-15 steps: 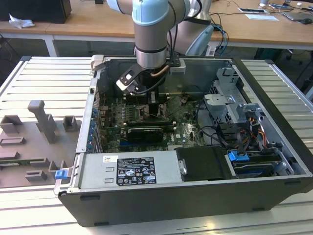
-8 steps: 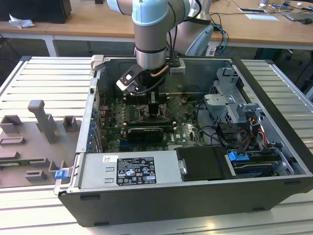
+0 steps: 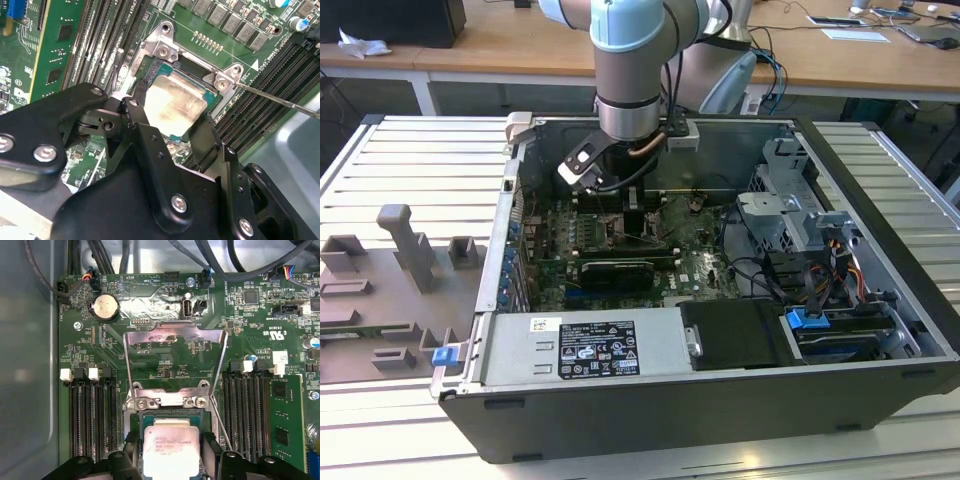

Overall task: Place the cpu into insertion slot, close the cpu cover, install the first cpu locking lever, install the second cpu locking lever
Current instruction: 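Place the cpu into insertion slot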

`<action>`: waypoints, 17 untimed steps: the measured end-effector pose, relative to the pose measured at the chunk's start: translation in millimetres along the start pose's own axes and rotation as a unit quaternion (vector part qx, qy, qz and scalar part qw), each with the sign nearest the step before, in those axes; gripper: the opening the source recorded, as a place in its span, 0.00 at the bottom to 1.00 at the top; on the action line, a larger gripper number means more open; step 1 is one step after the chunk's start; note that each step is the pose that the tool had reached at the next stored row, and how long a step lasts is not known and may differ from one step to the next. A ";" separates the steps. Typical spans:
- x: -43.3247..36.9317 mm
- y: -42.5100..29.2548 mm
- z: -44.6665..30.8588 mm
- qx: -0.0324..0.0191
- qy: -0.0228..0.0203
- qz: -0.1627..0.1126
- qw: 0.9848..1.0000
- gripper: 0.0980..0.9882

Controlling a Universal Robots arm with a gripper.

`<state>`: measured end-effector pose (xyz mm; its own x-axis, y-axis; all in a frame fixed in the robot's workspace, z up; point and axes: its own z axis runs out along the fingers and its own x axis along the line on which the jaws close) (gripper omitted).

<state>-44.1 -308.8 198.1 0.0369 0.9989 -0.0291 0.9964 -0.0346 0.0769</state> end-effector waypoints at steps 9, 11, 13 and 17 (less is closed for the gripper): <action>-0.2 0.2 -1.0 0.000 0.000 -0.020 1.000 0.49; -0.2 0.2 -0.6 0.000 0.000 -0.020 1.000 0.49; -0.2 0.1 -0.3 -0.001 0.000 -0.020 1.000 0.51; -0.2 0.1 0.0 -0.001 -0.001 -0.020 1.000 0.58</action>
<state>-43.9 -308.9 198.1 -0.0035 0.9994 -0.0333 0.9970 0.0060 0.0769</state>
